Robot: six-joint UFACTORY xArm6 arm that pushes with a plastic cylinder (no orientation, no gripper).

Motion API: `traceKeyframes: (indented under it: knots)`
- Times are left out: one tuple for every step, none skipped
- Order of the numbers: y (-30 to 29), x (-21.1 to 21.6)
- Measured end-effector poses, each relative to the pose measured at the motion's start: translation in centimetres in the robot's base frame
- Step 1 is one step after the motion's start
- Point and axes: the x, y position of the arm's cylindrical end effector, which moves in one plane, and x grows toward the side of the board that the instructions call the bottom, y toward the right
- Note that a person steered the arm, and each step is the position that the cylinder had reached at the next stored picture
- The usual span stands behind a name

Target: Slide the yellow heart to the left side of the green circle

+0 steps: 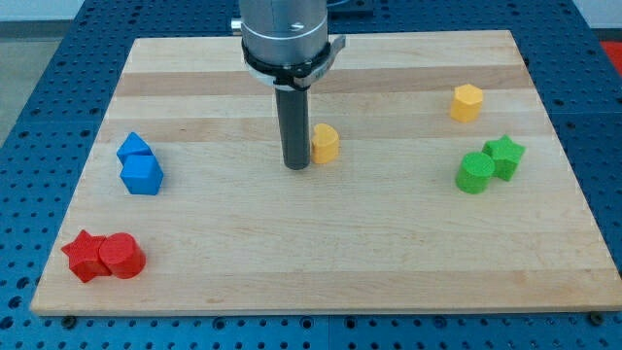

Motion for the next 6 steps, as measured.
traceKeyframes:
  knots:
    - [0.0, 0.3]
    - [0.0, -0.5]
    - [-1.0, -7.0]
    - [-1.0, -7.9]
    - [0.9, -7.2]
    - [2.1, -5.7]
